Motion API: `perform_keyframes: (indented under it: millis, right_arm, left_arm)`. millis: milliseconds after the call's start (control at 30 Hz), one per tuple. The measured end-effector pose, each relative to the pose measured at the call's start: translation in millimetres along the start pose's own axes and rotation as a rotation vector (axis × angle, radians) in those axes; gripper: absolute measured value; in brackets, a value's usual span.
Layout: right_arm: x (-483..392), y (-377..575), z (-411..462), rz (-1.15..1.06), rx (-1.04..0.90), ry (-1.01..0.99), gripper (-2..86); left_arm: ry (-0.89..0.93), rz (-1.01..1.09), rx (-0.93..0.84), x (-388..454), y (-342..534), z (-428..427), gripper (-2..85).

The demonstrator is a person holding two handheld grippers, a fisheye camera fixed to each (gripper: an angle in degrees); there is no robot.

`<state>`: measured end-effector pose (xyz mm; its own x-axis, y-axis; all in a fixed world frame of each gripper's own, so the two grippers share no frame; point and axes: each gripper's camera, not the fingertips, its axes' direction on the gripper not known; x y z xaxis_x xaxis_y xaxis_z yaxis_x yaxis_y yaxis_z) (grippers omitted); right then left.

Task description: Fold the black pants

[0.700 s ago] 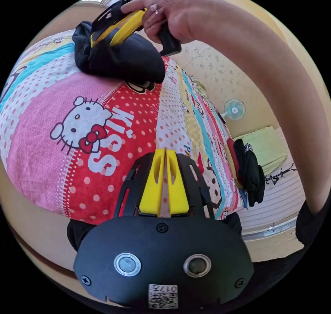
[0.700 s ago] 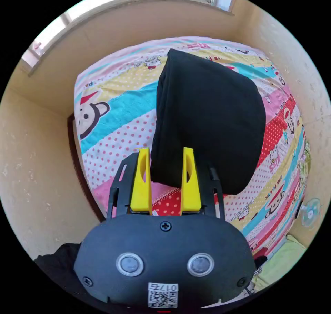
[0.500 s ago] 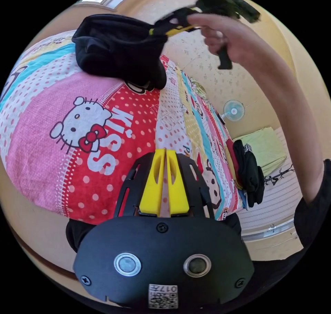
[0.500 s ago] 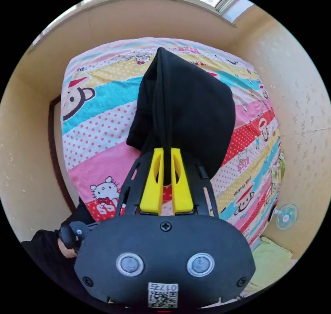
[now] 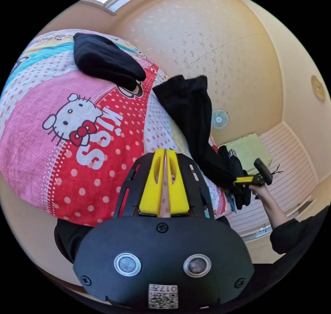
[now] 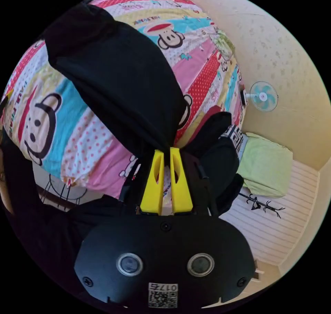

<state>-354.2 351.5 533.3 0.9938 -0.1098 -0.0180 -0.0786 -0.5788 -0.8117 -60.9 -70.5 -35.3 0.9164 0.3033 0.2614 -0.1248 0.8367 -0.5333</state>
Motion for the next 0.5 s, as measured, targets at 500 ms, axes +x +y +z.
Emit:
perform_keyframes:
  millis: [500]
  right_arm:
    - [-66.2, 83.2, -86.7, 0.065, 0.565, -0.267, 6.2]
  left_arm:
    - [0.129, 0.127, -0.058, 37.1, 24.1, 20.9, -0.8]
